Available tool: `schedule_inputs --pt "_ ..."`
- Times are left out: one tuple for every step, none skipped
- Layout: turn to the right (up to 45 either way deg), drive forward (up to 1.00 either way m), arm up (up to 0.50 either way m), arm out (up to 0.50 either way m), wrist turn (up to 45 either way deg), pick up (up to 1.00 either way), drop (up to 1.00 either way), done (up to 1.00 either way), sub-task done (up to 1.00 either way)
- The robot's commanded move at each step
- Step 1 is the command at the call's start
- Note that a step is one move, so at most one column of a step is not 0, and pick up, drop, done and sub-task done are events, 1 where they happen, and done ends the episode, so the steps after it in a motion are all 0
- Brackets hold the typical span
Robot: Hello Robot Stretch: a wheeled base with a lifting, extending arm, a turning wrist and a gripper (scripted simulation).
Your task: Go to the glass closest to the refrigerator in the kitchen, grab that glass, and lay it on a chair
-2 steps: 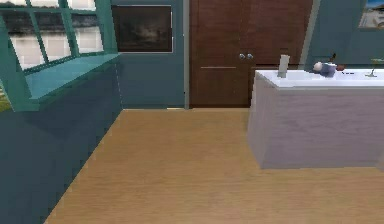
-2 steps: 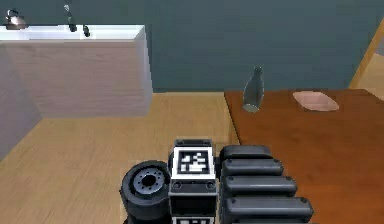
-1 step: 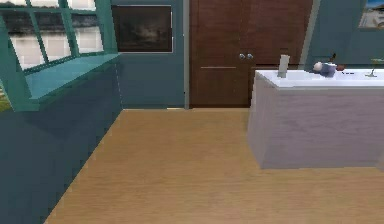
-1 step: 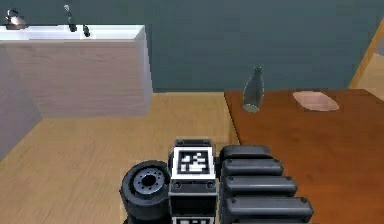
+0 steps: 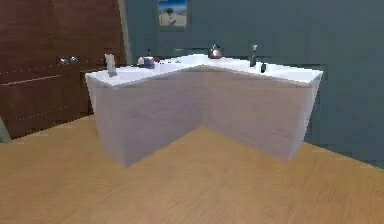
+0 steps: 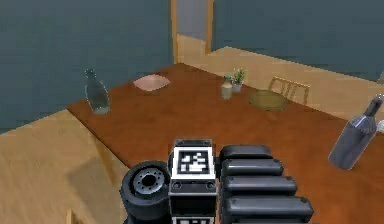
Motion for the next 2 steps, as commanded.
schedule_inputs --pt "45.0 0.00 0.00 0.00 0.0 0.00 0.00 0.00 0.00" --pt "45.0 0.00 0.00 0.00 0.0 0.00 0.00 0.00 0.00"
